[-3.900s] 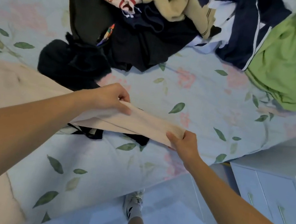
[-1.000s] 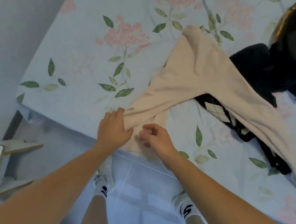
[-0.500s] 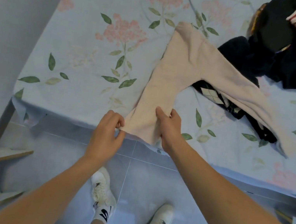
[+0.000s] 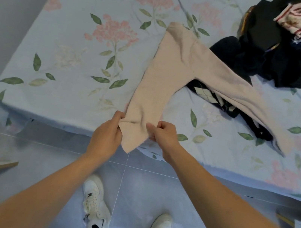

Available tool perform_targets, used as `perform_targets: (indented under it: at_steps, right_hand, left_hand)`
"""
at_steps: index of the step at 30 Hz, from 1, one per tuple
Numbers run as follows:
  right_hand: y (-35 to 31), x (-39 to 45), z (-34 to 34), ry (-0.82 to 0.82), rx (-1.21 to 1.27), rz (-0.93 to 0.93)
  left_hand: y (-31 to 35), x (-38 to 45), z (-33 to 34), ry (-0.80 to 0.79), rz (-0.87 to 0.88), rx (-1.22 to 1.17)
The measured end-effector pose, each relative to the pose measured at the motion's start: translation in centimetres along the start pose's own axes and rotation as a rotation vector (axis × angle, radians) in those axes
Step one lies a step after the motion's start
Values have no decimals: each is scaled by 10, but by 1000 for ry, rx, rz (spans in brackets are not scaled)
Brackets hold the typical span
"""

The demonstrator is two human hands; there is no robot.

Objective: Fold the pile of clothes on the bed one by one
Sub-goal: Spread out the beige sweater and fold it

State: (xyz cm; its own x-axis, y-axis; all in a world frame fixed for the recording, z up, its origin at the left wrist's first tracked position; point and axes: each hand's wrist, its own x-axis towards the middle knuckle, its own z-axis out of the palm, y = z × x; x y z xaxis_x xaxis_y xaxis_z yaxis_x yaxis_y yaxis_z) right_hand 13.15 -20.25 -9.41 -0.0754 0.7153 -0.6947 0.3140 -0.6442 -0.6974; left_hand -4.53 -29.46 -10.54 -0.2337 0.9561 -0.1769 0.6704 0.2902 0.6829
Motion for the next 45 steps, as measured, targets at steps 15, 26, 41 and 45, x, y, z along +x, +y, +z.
perform_targets:
  at_steps: [15, 26, 41, 45]
  right_hand:
    - [11, 4, -11, 72, -11, -19]
    - [0, 24, -11, 82, -204, 14]
    - [-38, 58, -119, 272, -367, -410]
    - [-63, 77, -226, 460, -509, -684]
  left_hand:
    - [8, 14, 18, -65, -207, -177]
    - [17, 42, 21, -74, -494, -324]
    - [86, 88, 37, -113, 26, 482]
    - [179, 137, 98, -165, 220, 319]
